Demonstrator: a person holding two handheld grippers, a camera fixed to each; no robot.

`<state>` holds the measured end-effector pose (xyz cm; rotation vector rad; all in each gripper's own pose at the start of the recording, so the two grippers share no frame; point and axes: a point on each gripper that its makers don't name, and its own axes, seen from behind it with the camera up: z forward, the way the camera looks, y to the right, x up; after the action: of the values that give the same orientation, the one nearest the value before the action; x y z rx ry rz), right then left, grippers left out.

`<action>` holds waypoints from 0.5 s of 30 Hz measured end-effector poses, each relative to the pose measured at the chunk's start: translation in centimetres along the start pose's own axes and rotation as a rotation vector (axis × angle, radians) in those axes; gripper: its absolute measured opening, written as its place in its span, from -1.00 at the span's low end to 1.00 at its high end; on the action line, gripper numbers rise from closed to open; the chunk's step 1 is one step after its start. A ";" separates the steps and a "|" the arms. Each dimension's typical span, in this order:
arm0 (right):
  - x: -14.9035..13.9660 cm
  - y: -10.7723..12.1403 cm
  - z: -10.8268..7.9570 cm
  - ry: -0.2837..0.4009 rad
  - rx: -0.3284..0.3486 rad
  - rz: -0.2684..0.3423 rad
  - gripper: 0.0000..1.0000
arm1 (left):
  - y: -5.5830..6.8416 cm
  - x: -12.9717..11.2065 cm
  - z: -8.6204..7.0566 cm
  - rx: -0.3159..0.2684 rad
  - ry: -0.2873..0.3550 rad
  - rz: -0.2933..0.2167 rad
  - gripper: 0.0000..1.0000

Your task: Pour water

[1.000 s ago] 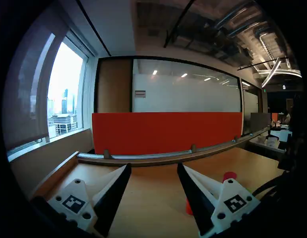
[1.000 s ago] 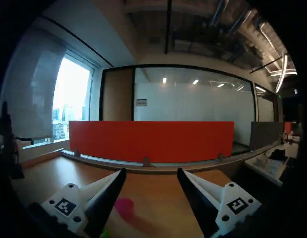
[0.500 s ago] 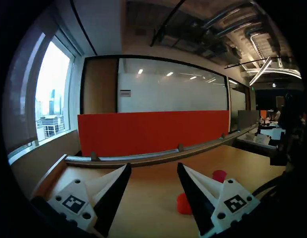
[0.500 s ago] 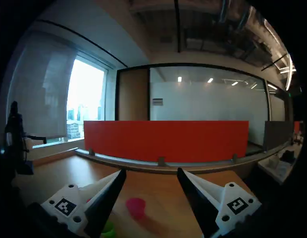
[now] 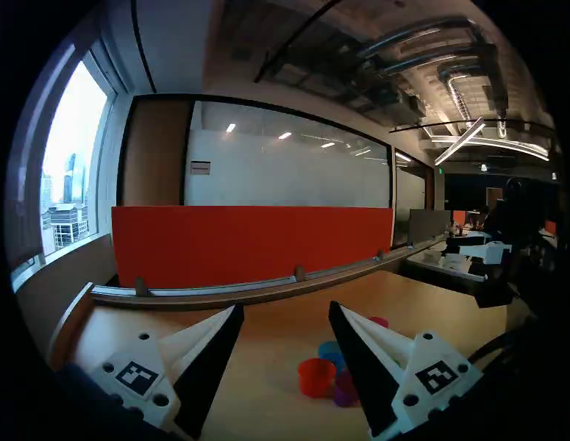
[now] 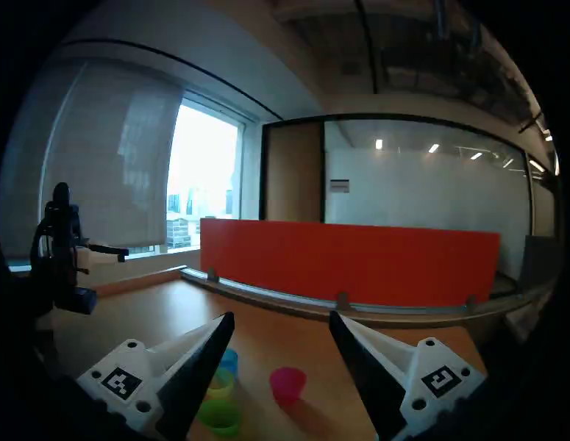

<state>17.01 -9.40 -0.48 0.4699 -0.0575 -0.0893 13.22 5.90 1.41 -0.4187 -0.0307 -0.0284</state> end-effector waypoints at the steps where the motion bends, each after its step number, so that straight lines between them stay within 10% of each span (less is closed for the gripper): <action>1: 0.0 -0.2 0.0 -0.002 0.010 -0.002 0.99 | 0.1 0.1 0.0 -0.008 0.002 0.002 0.70; 15: 0.1 -1.8 1.2 -0.018 0.092 -0.021 0.99 | 1.5 0.4 0.1 -0.112 0.006 -0.011 0.71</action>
<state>16.91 -11.52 -0.24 0.5618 -0.0750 -0.1116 13.70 7.26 0.89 -0.5307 -0.0259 -0.0423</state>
